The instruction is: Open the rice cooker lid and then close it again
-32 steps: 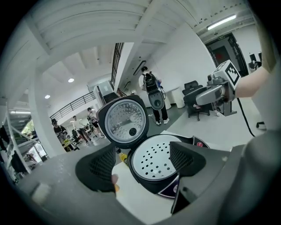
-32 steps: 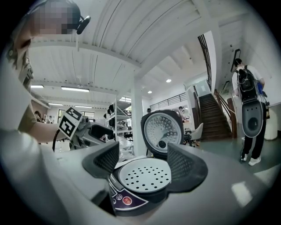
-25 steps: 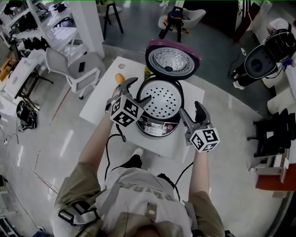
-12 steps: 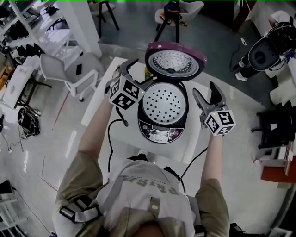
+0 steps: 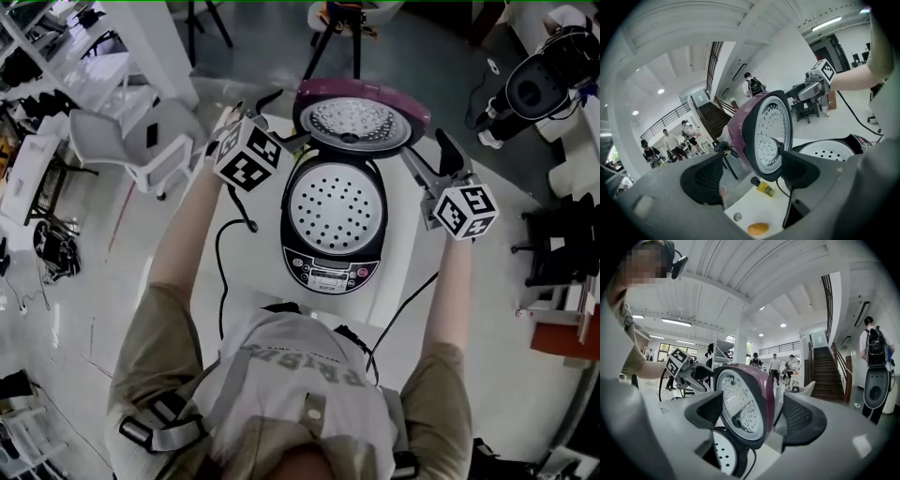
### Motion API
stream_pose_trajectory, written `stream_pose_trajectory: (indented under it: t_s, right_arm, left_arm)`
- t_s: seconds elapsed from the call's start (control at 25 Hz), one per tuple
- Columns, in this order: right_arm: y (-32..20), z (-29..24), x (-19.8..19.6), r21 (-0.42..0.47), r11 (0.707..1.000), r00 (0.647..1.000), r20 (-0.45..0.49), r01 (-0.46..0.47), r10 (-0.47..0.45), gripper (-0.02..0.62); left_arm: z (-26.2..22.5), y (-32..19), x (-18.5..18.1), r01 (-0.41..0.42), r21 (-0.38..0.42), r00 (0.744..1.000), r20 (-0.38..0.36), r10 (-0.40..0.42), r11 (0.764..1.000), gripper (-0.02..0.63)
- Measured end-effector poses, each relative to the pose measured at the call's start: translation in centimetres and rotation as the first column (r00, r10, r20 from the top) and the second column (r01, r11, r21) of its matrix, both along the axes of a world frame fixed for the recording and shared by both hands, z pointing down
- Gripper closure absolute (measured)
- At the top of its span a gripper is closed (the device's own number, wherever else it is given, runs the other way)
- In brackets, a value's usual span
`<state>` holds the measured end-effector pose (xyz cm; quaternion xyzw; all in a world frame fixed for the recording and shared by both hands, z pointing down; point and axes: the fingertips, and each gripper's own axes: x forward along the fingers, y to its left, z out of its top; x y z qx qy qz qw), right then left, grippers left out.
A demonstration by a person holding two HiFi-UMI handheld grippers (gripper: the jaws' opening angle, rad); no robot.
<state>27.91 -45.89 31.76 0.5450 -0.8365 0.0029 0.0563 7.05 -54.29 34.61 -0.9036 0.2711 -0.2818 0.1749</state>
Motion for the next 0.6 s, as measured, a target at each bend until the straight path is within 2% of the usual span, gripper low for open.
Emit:
stream_pose_trajectory:
  t_s: [0.36,0.6]
  right_arm:
    - [-3.3,1.0,-0.6,-0.056,0.994,0.994,-0.057,0.094,-0.097,0.202]
    - [-3.6,0.5,-1.7,-0.055,0.983,0.985,-0.014,0.172,-0.173,0.202]
  left_arm:
    - [1.5,-1.1,1.5,-0.07,-0.013,0.995,0.075,0.07,0.997,0.202]
    - [1.7,-1.0,2.2,-0.102,-0.021,0.989,0.102,0.104,0.995,0.202]
